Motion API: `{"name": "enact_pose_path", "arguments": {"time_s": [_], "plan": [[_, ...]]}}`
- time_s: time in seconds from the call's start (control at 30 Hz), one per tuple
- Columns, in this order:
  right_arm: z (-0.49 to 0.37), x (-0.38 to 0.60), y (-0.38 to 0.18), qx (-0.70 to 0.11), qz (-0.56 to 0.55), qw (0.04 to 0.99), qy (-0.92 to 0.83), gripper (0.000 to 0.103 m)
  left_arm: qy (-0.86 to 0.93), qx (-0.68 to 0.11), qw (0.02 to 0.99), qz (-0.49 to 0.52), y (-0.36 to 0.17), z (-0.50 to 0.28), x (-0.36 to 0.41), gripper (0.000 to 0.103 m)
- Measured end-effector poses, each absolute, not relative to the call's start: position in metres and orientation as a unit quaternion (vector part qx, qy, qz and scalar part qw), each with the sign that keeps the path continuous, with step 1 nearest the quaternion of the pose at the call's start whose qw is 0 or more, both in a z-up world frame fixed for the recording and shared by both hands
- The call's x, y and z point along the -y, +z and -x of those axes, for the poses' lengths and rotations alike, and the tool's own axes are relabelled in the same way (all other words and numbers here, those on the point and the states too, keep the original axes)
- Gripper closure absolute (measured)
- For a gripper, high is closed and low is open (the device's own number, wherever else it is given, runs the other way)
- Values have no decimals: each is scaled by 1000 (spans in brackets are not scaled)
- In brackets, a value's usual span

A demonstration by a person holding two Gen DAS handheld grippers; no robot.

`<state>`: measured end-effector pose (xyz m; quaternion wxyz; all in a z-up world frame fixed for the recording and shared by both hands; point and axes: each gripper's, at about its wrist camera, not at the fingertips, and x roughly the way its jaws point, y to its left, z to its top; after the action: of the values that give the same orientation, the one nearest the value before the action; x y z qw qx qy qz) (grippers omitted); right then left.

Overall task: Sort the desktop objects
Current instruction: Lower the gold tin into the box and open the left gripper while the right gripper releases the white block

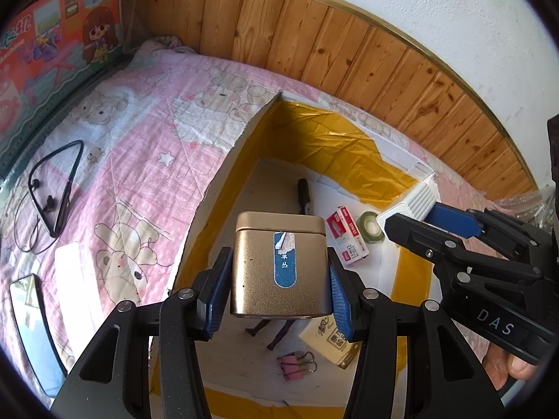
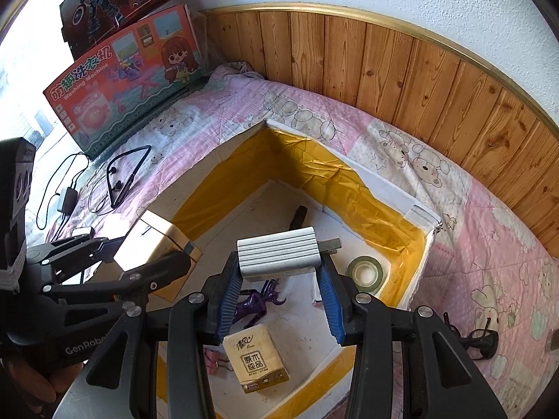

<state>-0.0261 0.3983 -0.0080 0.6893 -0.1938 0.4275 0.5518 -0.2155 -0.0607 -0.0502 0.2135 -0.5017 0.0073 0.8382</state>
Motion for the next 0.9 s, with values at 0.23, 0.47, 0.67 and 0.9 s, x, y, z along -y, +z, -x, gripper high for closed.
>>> {"name": "enact_pose_path", "arguments": {"time_s": [0.23, 0.47, 0.67, 0.9], "plan": [[18, -417, -14, -445, 193, 683, 546, 59, 835, -13, 208, 509, -55, 219, 61, 51], [10, -437, -24, -471, 187, 675, 536, 59, 831, -10, 206, 516, -59, 221, 63, 51], [2, -453, -37, -496, 180, 667, 527, 59, 828, -8, 205, 521, -61, 223, 63, 51], [-2, -471, -52, -520, 175, 655, 520, 59, 827, -14, 214, 519, -61, 221, 57, 51]]}}
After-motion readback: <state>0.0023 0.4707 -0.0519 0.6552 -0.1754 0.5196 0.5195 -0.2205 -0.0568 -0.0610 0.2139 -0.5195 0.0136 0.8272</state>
